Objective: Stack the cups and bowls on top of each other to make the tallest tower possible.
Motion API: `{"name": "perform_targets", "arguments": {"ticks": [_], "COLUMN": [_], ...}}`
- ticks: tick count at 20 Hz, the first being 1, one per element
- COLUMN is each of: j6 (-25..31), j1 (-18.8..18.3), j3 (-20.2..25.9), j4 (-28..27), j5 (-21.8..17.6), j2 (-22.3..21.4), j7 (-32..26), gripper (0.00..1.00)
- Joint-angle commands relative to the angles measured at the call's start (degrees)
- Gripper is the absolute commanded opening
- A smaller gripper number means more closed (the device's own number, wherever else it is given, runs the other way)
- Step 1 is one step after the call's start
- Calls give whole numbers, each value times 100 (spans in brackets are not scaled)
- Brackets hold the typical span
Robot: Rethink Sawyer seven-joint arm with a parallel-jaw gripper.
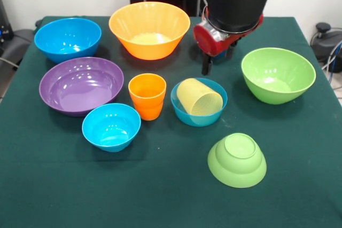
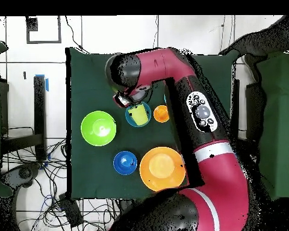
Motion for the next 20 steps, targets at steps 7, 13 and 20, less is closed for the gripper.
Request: {"name": "perform_targets", "arguments": {"ticks": [7, 13, 20], "j6": [-1017, -1070, -1255], "j1": [-142, -99, -39], "j3": [-93, -104, -91], "j4": [727, 702, 862], "j5": [-734, -792, -840], "j2": [457, 527, 428], "j7": [-1368, -1348, -1222], "gripper": [100, 100, 100]}}
